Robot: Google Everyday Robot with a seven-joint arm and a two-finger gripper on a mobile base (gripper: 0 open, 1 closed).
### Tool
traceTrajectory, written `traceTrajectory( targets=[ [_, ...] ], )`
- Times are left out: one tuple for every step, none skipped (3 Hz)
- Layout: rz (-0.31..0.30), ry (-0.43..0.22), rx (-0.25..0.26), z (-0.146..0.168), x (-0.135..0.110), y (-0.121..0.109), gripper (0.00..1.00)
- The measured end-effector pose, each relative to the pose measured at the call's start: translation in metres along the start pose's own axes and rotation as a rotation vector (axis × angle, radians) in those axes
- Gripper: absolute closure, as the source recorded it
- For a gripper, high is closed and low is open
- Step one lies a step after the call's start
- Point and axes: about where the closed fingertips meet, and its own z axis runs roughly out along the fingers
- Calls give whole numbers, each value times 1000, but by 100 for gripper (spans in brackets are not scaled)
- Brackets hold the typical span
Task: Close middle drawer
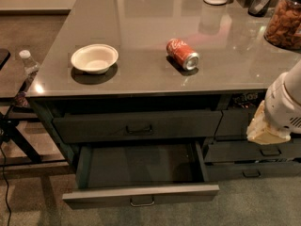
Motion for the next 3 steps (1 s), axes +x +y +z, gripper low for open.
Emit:
traceTrajectory(
  targets=[
    [22,7,-36,20,5,11,100],
    [66,62,-120,88,19,46,100],
    [92,99,-201,145,27,66,100]
  ],
)
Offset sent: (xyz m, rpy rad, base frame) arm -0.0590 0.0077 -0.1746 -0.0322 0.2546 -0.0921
